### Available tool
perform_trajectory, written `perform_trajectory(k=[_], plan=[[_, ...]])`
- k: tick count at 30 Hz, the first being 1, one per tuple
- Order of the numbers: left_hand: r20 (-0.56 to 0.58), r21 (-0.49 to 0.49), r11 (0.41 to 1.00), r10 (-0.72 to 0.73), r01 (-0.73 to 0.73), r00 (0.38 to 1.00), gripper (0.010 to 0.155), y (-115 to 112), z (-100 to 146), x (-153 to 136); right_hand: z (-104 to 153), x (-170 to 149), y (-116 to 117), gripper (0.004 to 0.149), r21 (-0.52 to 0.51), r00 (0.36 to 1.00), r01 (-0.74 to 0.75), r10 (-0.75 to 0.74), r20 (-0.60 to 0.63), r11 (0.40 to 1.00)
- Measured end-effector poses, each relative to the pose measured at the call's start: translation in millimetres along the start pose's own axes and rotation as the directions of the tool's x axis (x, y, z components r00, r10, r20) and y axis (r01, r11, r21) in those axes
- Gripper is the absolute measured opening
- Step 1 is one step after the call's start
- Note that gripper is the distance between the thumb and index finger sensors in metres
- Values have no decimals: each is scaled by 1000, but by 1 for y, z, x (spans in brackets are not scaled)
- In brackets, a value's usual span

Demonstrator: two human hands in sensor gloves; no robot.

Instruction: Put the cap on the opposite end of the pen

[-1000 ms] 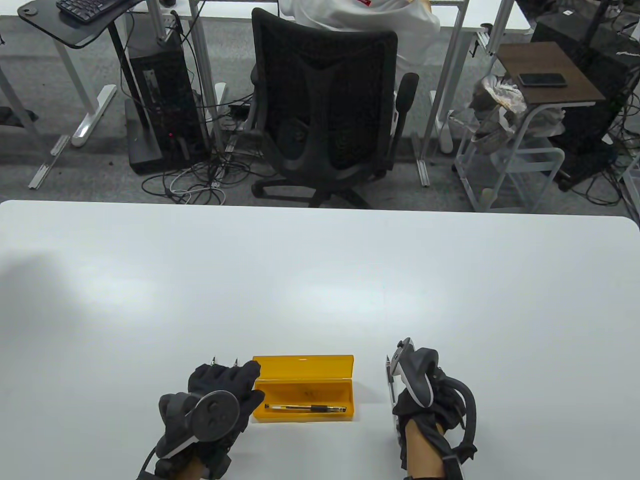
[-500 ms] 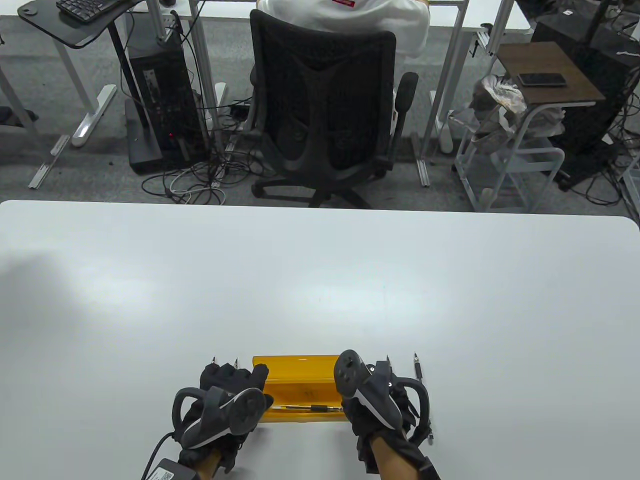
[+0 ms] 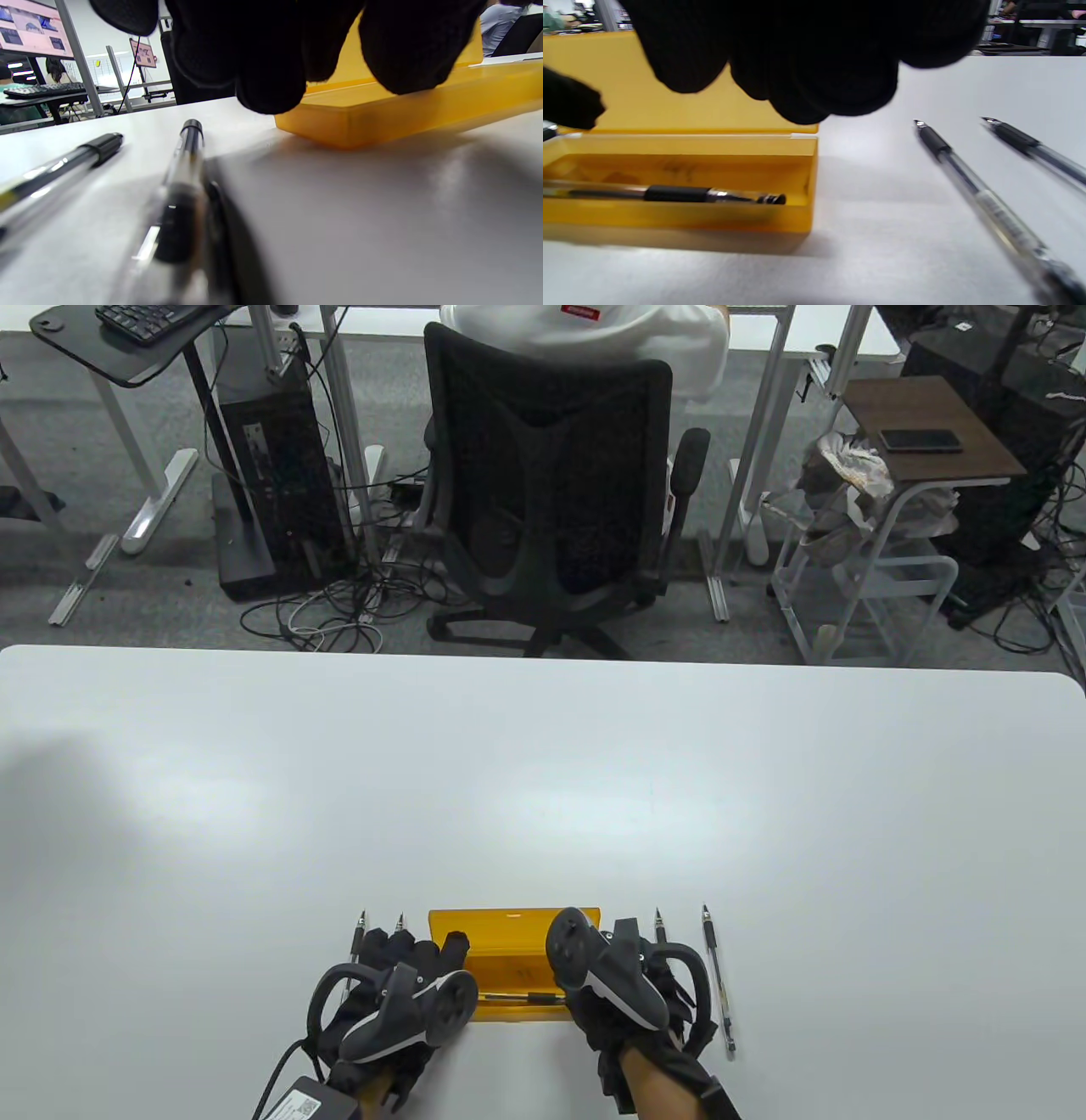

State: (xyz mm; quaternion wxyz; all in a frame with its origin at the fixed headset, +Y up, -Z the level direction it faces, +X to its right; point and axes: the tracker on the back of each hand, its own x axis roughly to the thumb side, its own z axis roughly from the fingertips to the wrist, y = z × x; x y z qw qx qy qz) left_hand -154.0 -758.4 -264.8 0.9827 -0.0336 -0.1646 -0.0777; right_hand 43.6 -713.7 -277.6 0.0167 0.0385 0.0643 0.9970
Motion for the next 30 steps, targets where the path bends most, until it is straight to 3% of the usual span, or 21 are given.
perform_trajectory(k=[8, 19, 26, 30], plan=[[-38, -100, 990, 98, -101, 994, 73, -5, -5, -6, -9, 29, 23, 44, -13, 984, -124, 125, 131, 992], [-47, -107, 986, 121, -125, 992, 72, -6, -6, -7, -17, 27, 38, 43, 38, 985, -136, 131, 112, 990], [-52, -106, 985, 128, -132, 990, 72, -7, -6, -8, -16, 30, 47, 40, -103, 973, -190, 201, 115, 976], [-52, -109, 986, 123, -128, 991, 72, -7, -6, -8, -16, 31, 48, 40, -99, 971, -197, 208, 120, 975]])
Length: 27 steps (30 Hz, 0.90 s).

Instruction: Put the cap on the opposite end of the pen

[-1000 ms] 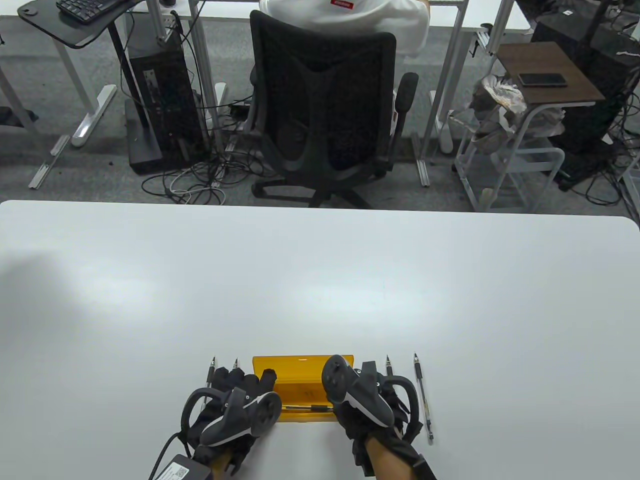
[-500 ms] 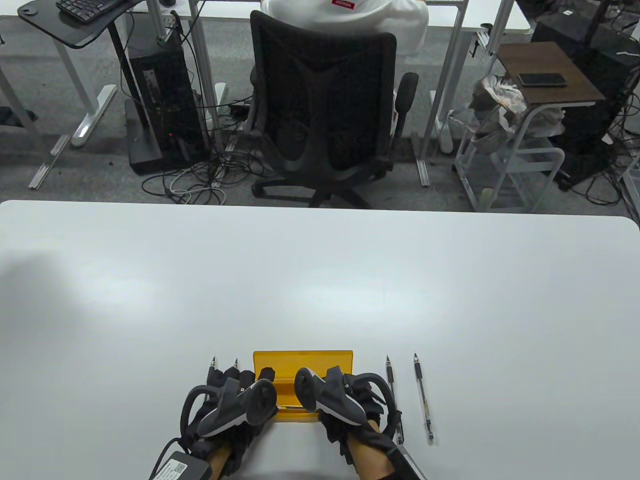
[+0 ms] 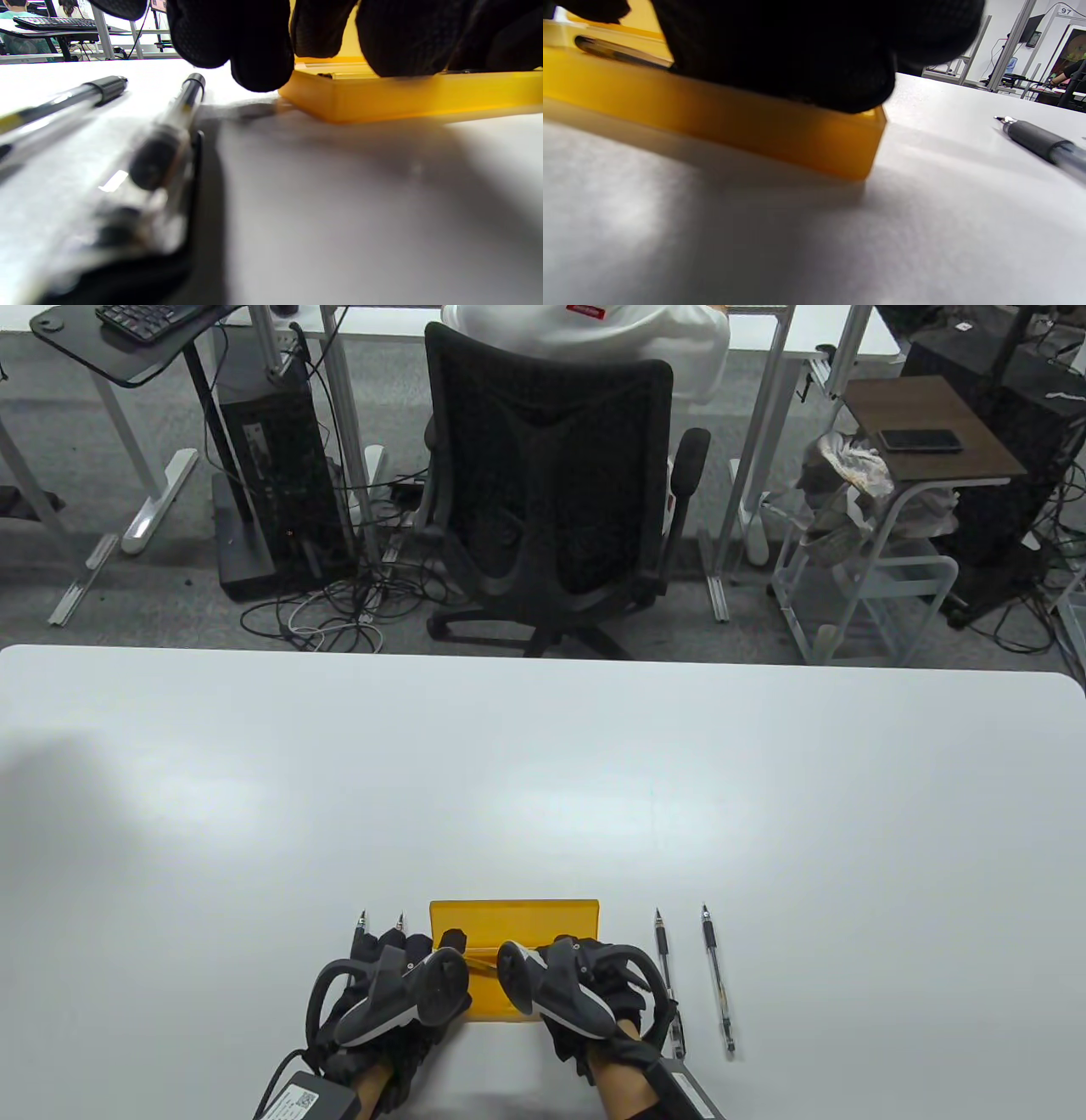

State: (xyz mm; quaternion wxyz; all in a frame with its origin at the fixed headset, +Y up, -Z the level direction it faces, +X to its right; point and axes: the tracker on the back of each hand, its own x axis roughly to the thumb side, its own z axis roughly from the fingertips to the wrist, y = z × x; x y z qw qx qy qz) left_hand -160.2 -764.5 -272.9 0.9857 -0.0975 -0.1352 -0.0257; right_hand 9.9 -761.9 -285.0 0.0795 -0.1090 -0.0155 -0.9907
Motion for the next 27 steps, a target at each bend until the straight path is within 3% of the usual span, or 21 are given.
perform_trajectory(k=[4, 13, 19, 25, 27], plan=[[-2, -1, 1000, 11, -11, 1000, 72, 0, 0, -1, 1, 7, 0, 42, -12, 997, -64, 64, 52, 998], [-8, 1, 1000, 9, -9, 1000, 72, 0, 0, -1, 1, 8, 2, 40, -45, 997, -58, 60, 57, 997], [-11, 5, 1000, 5, -5, 1000, 72, -1, 1, 0, -1, 3, -1, 42, 37, 995, -85, 83, 55, 996], [-21, 4, 1000, 23, -23, 1000, 72, -1, 1, -2, 10, -19, -32, 42, -38, 1000, -15, 16, 21, 999], [-20, 5, 1000, 23, -23, 1000, 71, -2, 1, -2, 14, -28, -46, 42, -92, 994, 105, -105, 2, 990]])
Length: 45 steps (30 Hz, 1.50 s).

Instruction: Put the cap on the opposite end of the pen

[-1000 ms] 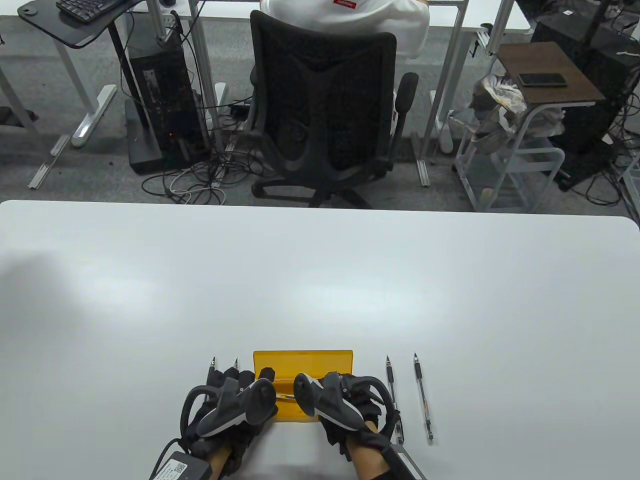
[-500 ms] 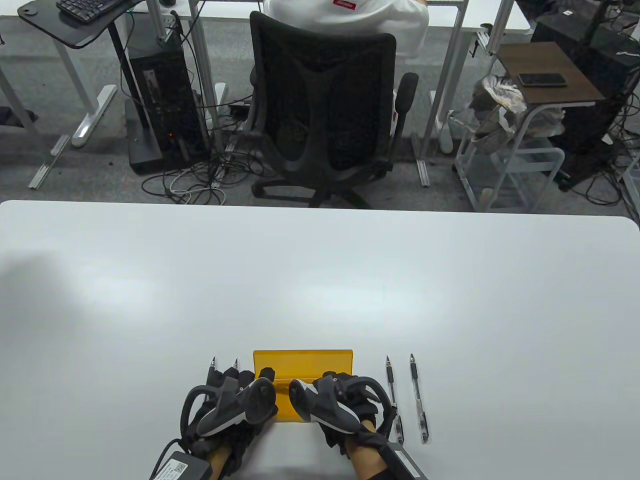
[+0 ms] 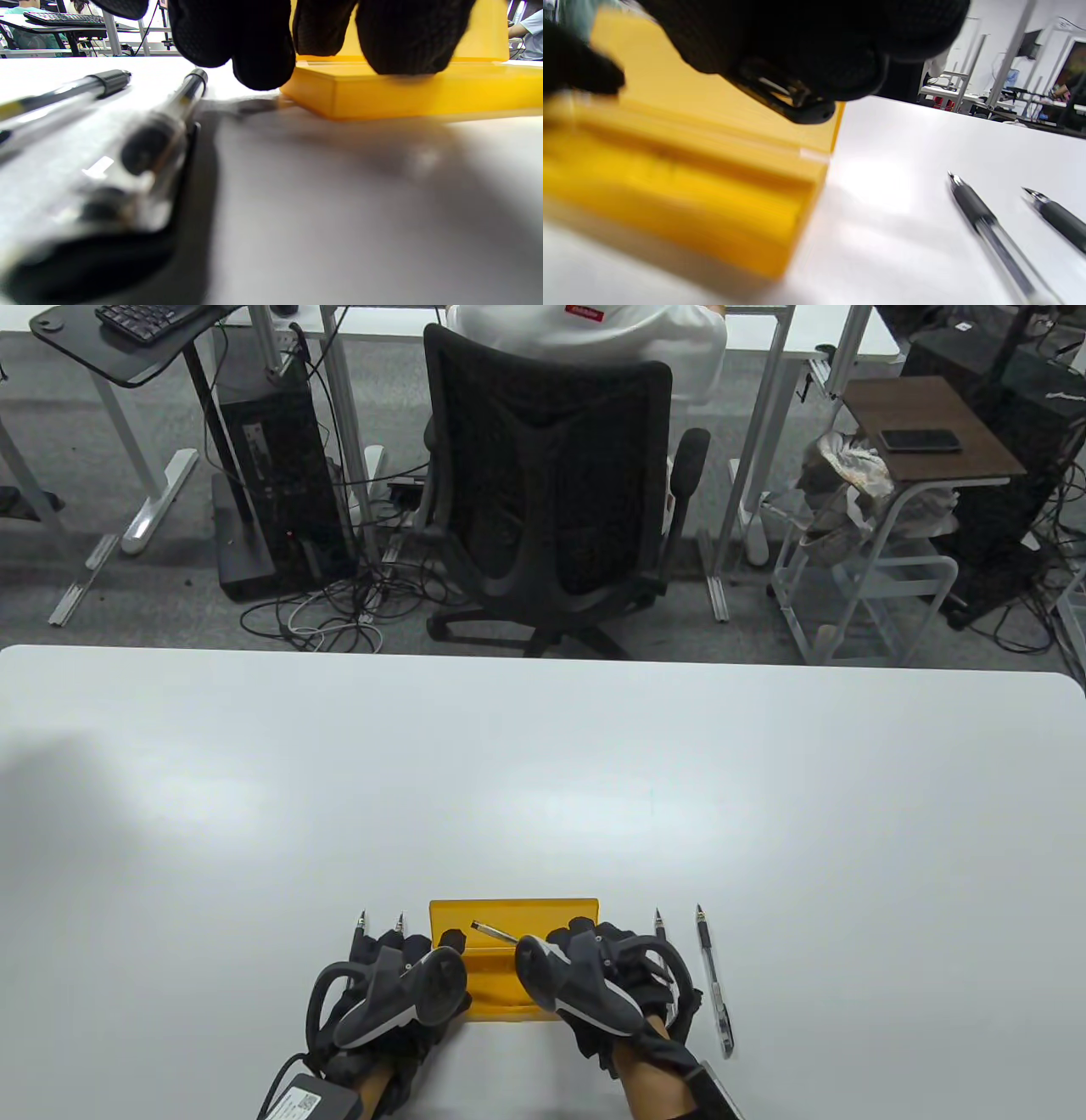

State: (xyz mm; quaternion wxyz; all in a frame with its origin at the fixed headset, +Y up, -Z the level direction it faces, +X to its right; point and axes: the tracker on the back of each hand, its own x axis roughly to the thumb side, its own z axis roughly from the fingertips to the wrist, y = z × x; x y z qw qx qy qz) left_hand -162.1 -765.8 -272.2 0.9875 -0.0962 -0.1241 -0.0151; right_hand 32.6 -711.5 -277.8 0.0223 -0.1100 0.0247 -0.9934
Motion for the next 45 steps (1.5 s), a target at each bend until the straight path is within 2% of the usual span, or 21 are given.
perform_trajectory(k=[3, 6, 9, 11, 12, 14, 15, 17, 18, 19, 22, 25, 30, 31, 32, 34, 35, 38, 41, 43, 45], plan=[[7, 25, 999, -30, 30, 1000, 71, 0, 1, 2, 5, -11, -16, 43, -57, 976, 213, -214, -25, 975], [11, 61, 998, -27, 26, 1000, 68, 8, 4, 3, 8, -19, -19, 42, -79, 945, 323, -326, -33, 943], [18, 153, 984, 88, -90, 996, 62, 26, 13, -1, 8, -25, -19, 43, -64, 917, 393, -396, -43, 917], [34, 245, 942, 226, -228, 973, 60, 39, 22, -8, 8, -26, -19, 42, -50, 893, 448, -450, -32, 893], [66, 290, 883, 368, -370, 928, 59, 44, 28, -13, 9, -24, -20, 43, -42, 881, 471, -472, -19, 881], [151, 282, 686, 659, -671, 737, 63, 46, 38, -23, 9, -15, -20, 42, 5, 859, 511, -510, 33, 860], [177, 267, 601, 737, -753, 652, 66, 44, 40, -25, 9, -11, -19, 42, 24, 855, 517, -517, 44, 856], [202, 206, 376, 887, -903, 415, 69, 38, 43, -28, 10, 1, -18, 42, 62, 849, 519, -522, 85, 853], [196, 183, 300, 922, -936, 334, 70, 36, 44, -28, 11, 7, -18, 42, 83, 850, 512, -518, 100, 855], [202, 168, 263, 934, -950, 295, 67, 34, 44, -28, 11, 10, -18, 42, 92, 847, 513, -521, 109, 853], [199, 202, 234, 941, -951, 274, 53, 32, 42, -31, 12, 12, -17, 42, 120, 817, 553, -565, 117, 824], [223, 163, 205, 945, -965, 239, 52, 32, 42, -33, 12, 9, -15, 43, 151, 784, 596, -612, 103, 789], [269, 185, 177, 937, -967, 223, 52, 36, 43, -36, 7, 6, -8, 52, 350, 640, 714, -768, 25, 607], [271, 175, 168, 939, -970, 211, 52, 34, 42, -37, 6, 6, -6, 52, 373, 597, 746, -802, -6, 552], [274, 163, 149, 943, -975, 189, 52, 33, 42, -38, 6, 6, -5, 49, 371, 586, 758, -810, -24, 537], [279, 141, 60, 955, -988, 98, 52, 34, 43, -36, 4, 5, -2, 50, 357, 571, 775, -820, -42, 521], [283, 144, 61, 954, -988, 100, 51, 34, 43, -36, 4, 5, -1, 50, 349, 565, 785, -823, -64, 512], [299, 155, 135, 938, -979, 176, 52, 35, 44, -36, 4, 7, 4, 48, 348, 581, 782, -806, -109, 517], [307, 122, 133, 937, -984, 165, 57, 38, 43, -35, 4, 5, 5, 48, 351, 561, 796, -818, -126, 493], [302, 145, 146, 935, -979, 184, 59, 40, 43, -32, 4, 4, 5, 49, 319, 591, 785, -797, -128, 531], [279, 221, 200, 925, -955, 259, 58, 39, 43, -32, 4, 4, 6, 50, 324, 626, 755, -773, -99, 570]])
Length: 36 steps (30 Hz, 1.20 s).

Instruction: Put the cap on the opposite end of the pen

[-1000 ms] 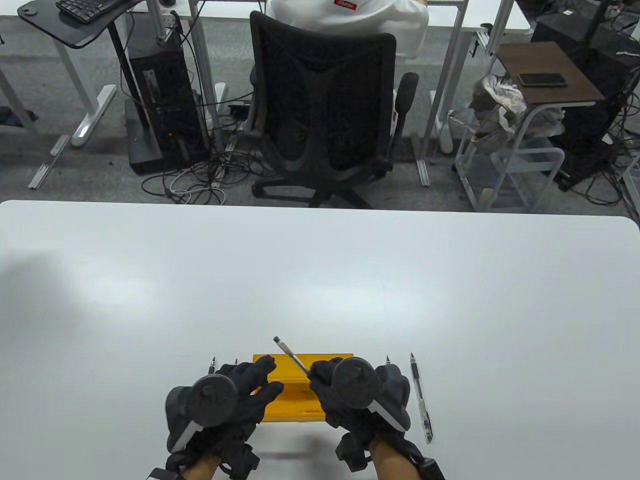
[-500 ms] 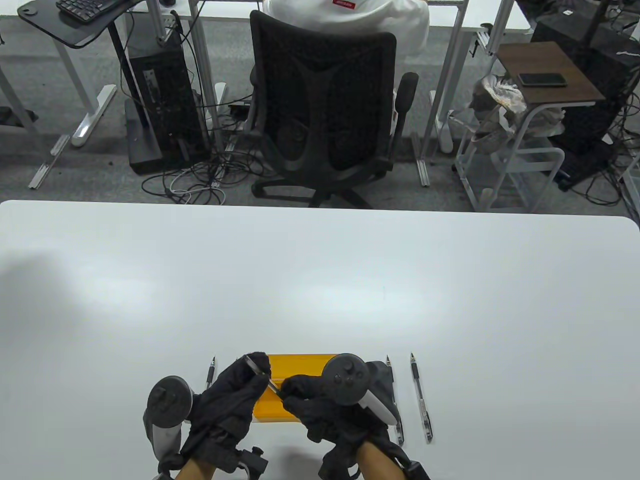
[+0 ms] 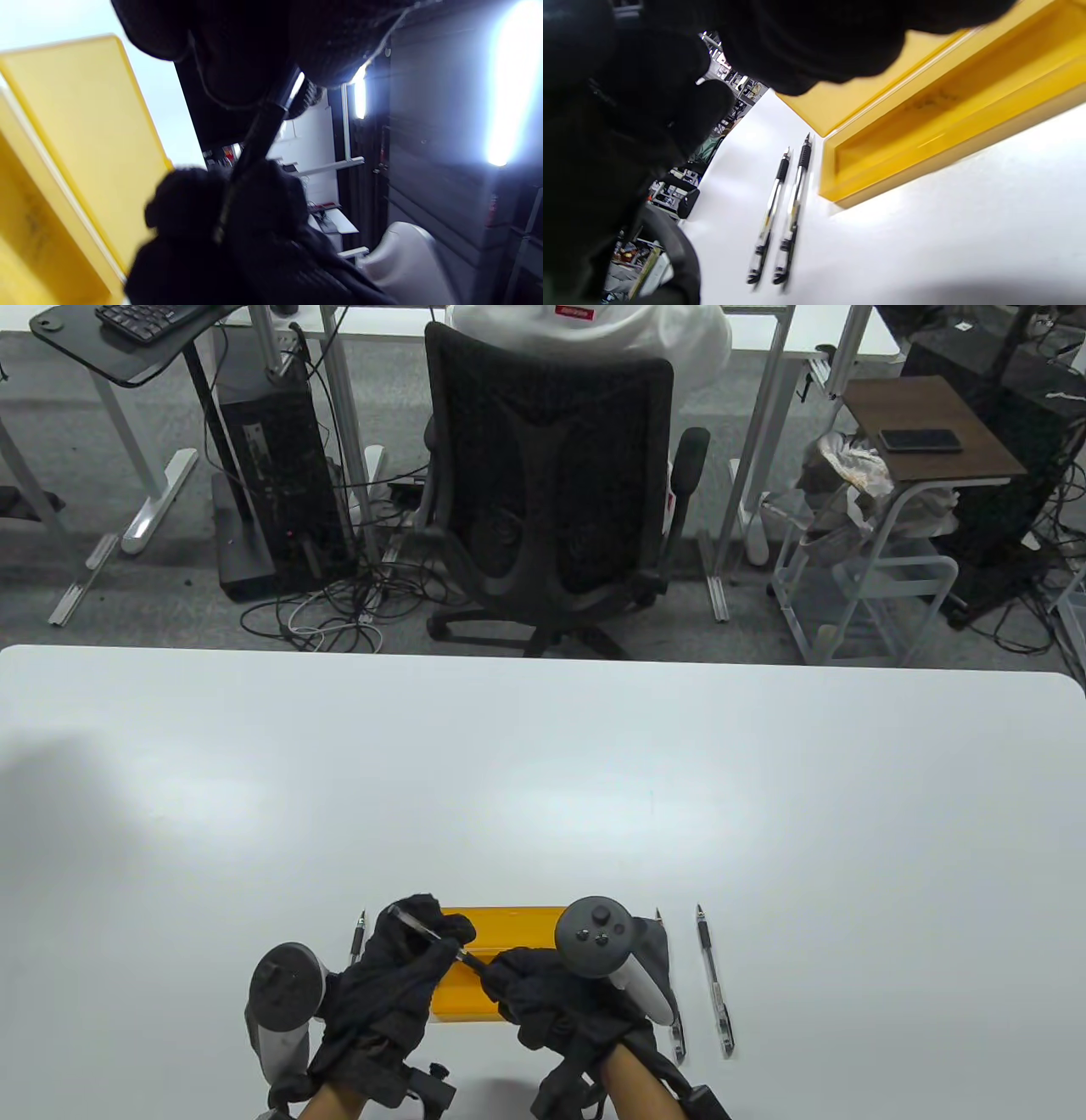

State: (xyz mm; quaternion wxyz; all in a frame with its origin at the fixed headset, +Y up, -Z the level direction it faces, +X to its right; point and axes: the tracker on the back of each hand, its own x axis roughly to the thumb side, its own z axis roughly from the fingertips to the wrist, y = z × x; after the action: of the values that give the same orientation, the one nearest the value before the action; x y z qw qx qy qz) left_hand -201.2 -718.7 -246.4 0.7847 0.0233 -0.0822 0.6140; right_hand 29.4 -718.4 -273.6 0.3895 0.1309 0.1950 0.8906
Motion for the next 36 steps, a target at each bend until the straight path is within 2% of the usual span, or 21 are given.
perform_trajectory(k=[2, 5, 6, 7, 8, 9, 11, 14, 21, 23, 25, 27, 29, 30, 33, 36], plan=[[6, 28, 999, -35, 35, 999, 59, 1, -2, 1, 1, 1, 2, 50, -2, 1000, -8, 8, 3, 1000], [45, 116, 984, -139, 133, 989, 60, 12, -7, 5, 3, 13, 2, 49, -72, 998, 11, -7, 63, 997], [30, 192, 979, -69, 62, 997, 60, 21, -4, 3, 3, 20, 1, 48, -100, 996, -25, 33, 79, 995], [22, 283, 959, -33, 25, 999, 59, 34, -6, 5, 6, 21, 1, 47, -100, 990, -140, 143, 18, 985], [8, 334, 940, -69, 62, 998, 59, 52, -5, 1, 11, 17, -5, 47, -124, 972, -217, 226, 63, 968], [8, 359, 931, -65, 58, 998, 59, 64, -3, -4, 13, 15, -9, 47, -171, 973, -211, 224, 60, 962], [22, 363, 930, -68, 56, 997, 58, 74, 1, -11, 12, 8, -21, 46, -252, 991, -123, 132, 20, 960], [63, 318, 937, -175, 146, 983, 57, 74, 3, -7, 12, -3, -30, 46, -333, 999, -37, 32, -23, 942], [174, 239, 906, -394, 350, 902, 52, 50, 5, 12, 16, -12, -35, 46, -382, 994, -109, 91, -65, 918], [219, 201, 863, -502, 464, 837, 50, 40, 4, 19, 16, -12, -35, 46, -372, 995, -102, 88, -55, 923], [272, 175, 766, -641, 618, 718, 48, 29, 4, 25, 15, -12, -35, 46, -364, 995, -104, 92, -48, 926], [318, 156, 600, -783, 785, 535, 47, 17, 4, 31, 14, -11, -33, 46, -363, 994, -111, 106, -35, 925], [366, 156, 458, -850, 875, 379, 46, 8, 6, 34, 14, -10, -31, 45, -350, 994, -110, 113, -12, 930], [374, 169, 434, -859, 885, 350, 46, 5, 6, 35, 14, -8, -29, 45, -343, 992, -114, 123, 7, 932], [372, 137, 503, -825, 854, 426, 46, 2, 6, 35, 14, -6, -26, 45, -344, 990, -124, 140, 22, 931], [394, 140, 492, -824, 859, 408, 46, -1, 7, 35, 13, -5, -25, 45, -320, 994, -71, 95, 58, 945]])
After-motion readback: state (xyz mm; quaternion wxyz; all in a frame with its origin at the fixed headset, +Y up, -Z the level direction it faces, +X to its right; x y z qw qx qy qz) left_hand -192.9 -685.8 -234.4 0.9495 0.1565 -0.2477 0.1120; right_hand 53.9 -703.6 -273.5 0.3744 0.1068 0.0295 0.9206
